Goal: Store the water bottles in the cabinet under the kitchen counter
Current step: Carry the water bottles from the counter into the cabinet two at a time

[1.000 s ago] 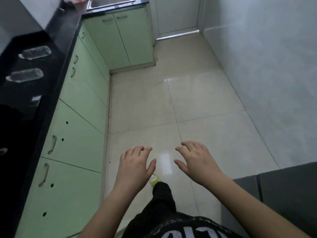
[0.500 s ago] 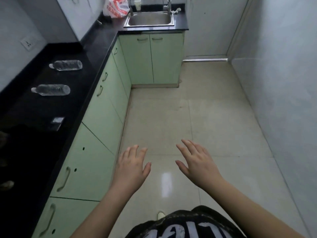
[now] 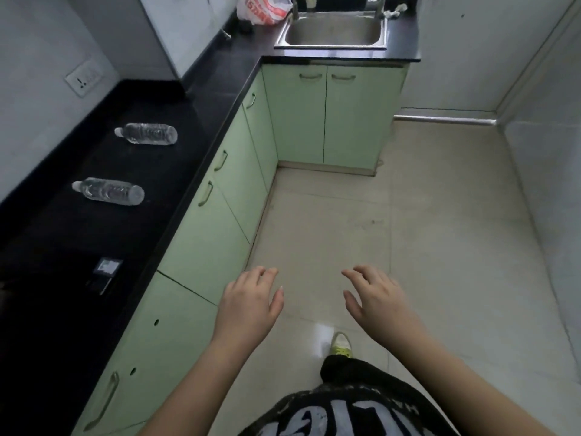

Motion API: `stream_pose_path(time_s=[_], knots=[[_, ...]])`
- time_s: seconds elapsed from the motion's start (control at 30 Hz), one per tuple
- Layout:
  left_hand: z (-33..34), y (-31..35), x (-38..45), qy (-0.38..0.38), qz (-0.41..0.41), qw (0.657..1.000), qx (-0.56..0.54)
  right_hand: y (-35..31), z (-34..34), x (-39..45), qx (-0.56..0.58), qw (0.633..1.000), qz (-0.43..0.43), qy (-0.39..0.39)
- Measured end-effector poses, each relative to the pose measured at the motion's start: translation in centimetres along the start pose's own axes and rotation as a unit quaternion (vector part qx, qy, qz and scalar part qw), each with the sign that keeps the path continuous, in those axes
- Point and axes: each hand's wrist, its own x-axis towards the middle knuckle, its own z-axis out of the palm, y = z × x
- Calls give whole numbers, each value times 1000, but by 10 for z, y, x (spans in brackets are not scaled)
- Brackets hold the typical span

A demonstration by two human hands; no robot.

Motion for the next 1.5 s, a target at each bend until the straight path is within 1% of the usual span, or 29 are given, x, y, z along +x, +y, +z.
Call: stream_pose_path(time_s=[0.13,0.23,0.3,0.43,0.63,0.7,0.8,0.9,1.0,1.1,1.2,1.3,1.4,1.5], knots=[[-12,-9,60,8,-57,998,3,26,-5,78,-6,999,-29,-22],[-19,-22,94,18,-97,995,-14,33,1,133,-13,997,-57,-48],[-27,-36,111,36,-134,990,-32,29,4,169,-19,995,-74,-57],[-42,-78,144,64,-194,977,-56,8,11,243,-12,993,-108,-50],[-34,-168,186,97,-252,961,-65,-51,34,346,-24,981,-178,-68],[-31,-195,200,94,-272,954,-84,-74,39,379,-26,977,-197,-77],[-34,-230,221,102,-286,947,-100,-108,44,428,-34,975,-210,-70],[-40,-271,242,127,-301,940,-102,-141,51,474,-36,974,-215,-60],[-44,-311,262,151,-324,927,-114,-171,64,513,-34,968,-241,-62],[-44,-344,277,152,-359,916,-98,-203,77,545,-23,958,-278,-68],[-35,-371,288,151,-400,900,-80,-230,95,583,-17,943,-324,-78],[-20,-396,298,133,-445,883,-63,-258,118,628,-9,924,-370,-93],[-6,-416,310,124,-497,855,-80,-293,138,672,-8,900,-411,-143],[2,-433,321,120,-546,827,-59,-327,151,712,2,886,-442,-139]])
